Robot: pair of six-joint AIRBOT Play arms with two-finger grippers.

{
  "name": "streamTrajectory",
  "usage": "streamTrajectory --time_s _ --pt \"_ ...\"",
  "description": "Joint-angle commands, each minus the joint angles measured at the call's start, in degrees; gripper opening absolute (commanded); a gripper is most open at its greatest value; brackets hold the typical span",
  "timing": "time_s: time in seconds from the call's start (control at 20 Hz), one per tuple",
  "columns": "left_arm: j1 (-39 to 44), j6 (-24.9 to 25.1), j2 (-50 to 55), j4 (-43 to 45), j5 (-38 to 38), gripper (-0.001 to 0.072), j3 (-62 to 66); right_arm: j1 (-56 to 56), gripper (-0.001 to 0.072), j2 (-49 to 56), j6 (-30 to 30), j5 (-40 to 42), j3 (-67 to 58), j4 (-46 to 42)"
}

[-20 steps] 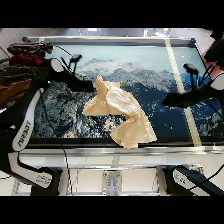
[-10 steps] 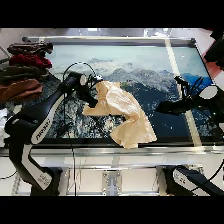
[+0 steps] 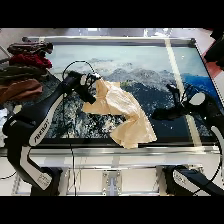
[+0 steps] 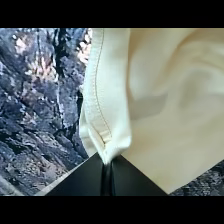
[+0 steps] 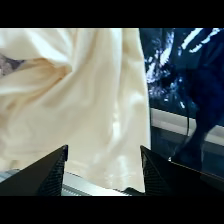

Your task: Fold the shirts.

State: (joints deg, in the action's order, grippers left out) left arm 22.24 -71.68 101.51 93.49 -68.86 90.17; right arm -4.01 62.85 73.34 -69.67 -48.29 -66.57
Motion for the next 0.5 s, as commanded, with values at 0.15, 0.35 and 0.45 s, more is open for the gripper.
streamTrajectory --time_s 0.15,0.35,0.45 --pt "0.02 -1.7 -4.46 3.19 0.28 0.0015 0.07 -4.55 0.0433 0.31 -2.62 -0.28 4.72 -4.57" --pt "0.04 -3.06 -4.68 3.39 0.26 0.0015 0.04 -10.08 0.0433 5.97 -10.43 -4.46 5.55 6.82" --pt "0.02 -3.13 -4.68 3.39 0.26 0.0015 0.04 -12.41 0.0433 11.15 -15.54 -7.76 5.55 13.88"
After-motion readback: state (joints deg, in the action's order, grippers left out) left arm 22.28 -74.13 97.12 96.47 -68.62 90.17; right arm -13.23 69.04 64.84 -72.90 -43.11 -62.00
